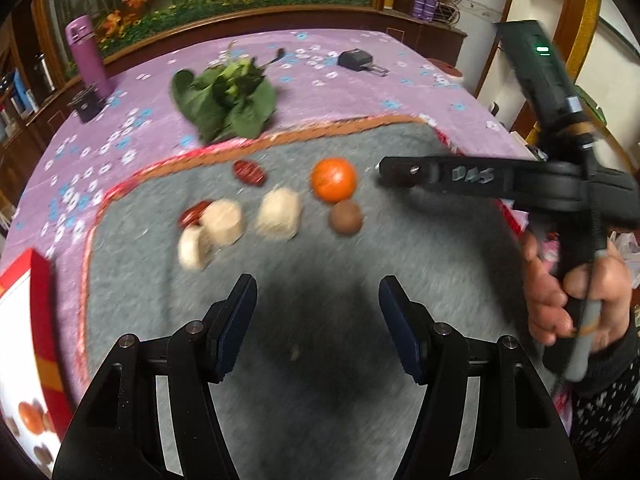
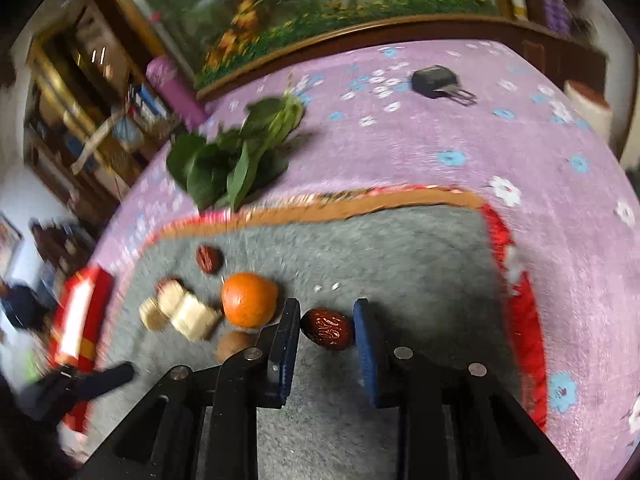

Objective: Organize fruits
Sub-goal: 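Grasp a brown round fruit with the left tool while the right grasps a red date, then carry the brown fruit and red date into the white tray and open both tools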

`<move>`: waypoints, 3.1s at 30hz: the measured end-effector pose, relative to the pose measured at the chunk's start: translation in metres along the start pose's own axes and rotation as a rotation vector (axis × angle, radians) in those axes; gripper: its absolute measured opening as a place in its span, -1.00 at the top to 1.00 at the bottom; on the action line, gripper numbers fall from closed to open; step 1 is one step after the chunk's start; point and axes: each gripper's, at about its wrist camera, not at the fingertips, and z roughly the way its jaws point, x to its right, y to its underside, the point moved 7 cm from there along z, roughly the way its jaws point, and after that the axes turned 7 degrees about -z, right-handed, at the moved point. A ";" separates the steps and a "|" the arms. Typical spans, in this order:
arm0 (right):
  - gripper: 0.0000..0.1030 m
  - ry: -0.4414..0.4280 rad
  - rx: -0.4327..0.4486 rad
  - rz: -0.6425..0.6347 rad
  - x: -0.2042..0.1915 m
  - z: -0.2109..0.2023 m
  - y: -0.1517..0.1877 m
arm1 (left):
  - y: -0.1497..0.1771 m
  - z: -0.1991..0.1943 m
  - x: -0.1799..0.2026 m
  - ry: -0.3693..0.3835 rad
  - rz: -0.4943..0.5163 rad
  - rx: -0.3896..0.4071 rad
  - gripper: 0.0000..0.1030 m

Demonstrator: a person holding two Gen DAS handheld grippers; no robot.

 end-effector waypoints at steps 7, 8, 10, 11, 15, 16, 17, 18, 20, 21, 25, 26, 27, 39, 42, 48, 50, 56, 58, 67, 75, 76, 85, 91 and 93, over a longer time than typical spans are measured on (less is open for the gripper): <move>0.48 -0.106 0.081 0.164 0.024 -0.026 -0.010 | -0.017 0.031 0.019 0.016 0.017 -0.034 0.00; 0.48 -0.111 0.078 0.176 0.026 -0.026 -0.009 | -0.020 0.034 0.019 0.014 0.014 -0.034 0.01; 0.48 -0.130 0.075 0.210 0.030 -0.027 -0.009 | -0.023 0.041 0.018 0.005 0.016 -0.044 0.05; 0.48 -0.137 0.077 0.225 0.031 -0.028 -0.009 | -0.024 0.044 0.018 0.003 0.022 -0.047 0.06; 0.48 -0.154 0.092 0.255 0.036 -0.034 -0.011 | -0.028 0.057 0.020 -0.007 0.043 -0.055 0.22; 0.48 -0.160 0.092 0.256 0.036 -0.035 -0.011 | -0.029 0.057 0.022 -0.002 0.058 -0.046 0.28; 0.48 -0.162 0.091 0.256 0.035 -0.035 -0.011 | -0.030 0.058 0.024 -0.001 0.070 -0.046 0.33; 0.48 -0.164 0.091 0.258 0.035 -0.035 -0.011 | -0.031 0.061 0.026 0.001 0.074 -0.050 0.39; 0.48 -0.168 0.087 0.258 0.034 -0.034 -0.011 | -0.032 0.062 0.027 0.007 0.074 -0.036 0.44; 0.48 -0.166 0.087 0.259 0.034 -0.034 -0.011 | -0.032 0.062 0.026 0.008 0.078 -0.029 0.54; 0.48 -0.161 0.094 0.262 0.035 -0.033 -0.011 | -0.030 0.059 0.025 0.017 0.074 -0.020 0.58; 0.48 -0.162 0.096 0.262 0.034 -0.034 -0.011 | -0.028 0.059 0.025 0.013 0.080 -0.017 0.58; 0.48 -0.166 0.098 0.260 0.034 -0.034 -0.012 | -0.027 0.058 0.025 0.011 0.084 -0.013 0.58; 0.48 -0.149 0.139 0.109 0.001 -0.032 -0.013 | 0.015 -0.028 -0.028 -0.021 -0.045 0.120 0.57; 0.48 -0.132 0.165 0.085 -0.003 -0.033 -0.014 | 0.030 -0.051 -0.052 -0.043 -0.101 0.151 0.57; 0.48 -0.096 0.210 0.055 -0.013 -0.031 -0.012 | 0.051 -0.093 -0.096 -0.123 -0.167 0.232 0.56; 0.48 -0.104 0.207 0.053 -0.026 -0.029 -0.008 | 0.057 -0.104 -0.111 -0.138 -0.188 0.249 0.56; 0.48 -0.204 0.175 -0.042 -0.108 -0.022 0.007 | 0.073 -0.127 -0.156 -0.177 -0.267 0.284 0.56; 0.48 -0.246 0.152 -0.086 -0.142 -0.015 0.011 | 0.078 -0.133 -0.172 -0.202 -0.291 0.297 0.56; 0.49 -0.430 0.081 -0.268 -0.292 0.011 0.037 | 0.105 -0.153 -0.237 -0.306 -0.398 0.327 0.56; 0.49 -0.478 0.000 -0.358 -0.354 0.037 0.066 | 0.126 -0.157 -0.284 -0.399 -0.462 0.328 0.56; 0.49 -0.480 -0.012 -0.368 -0.360 0.041 0.069 | 0.128 -0.157 -0.287 -0.404 -0.466 0.325 0.56; 0.49 -0.455 -0.080 -0.421 -0.388 0.078 0.090 | 0.147 -0.146 -0.311 -0.421 -0.493 0.283 0.56; 0.48 -0.435 -0.076 -0.428 -0.389 0.087 0.092 | 0.152 -0.141 -0.316 -0.432 -0.498 0.264 0.56; 0.48 -0.431 -0.081 -0.435 -0.390 0.088 0.092 | 0.152 -0.140 -0.315 -0.440 -0.497 0.253 0.56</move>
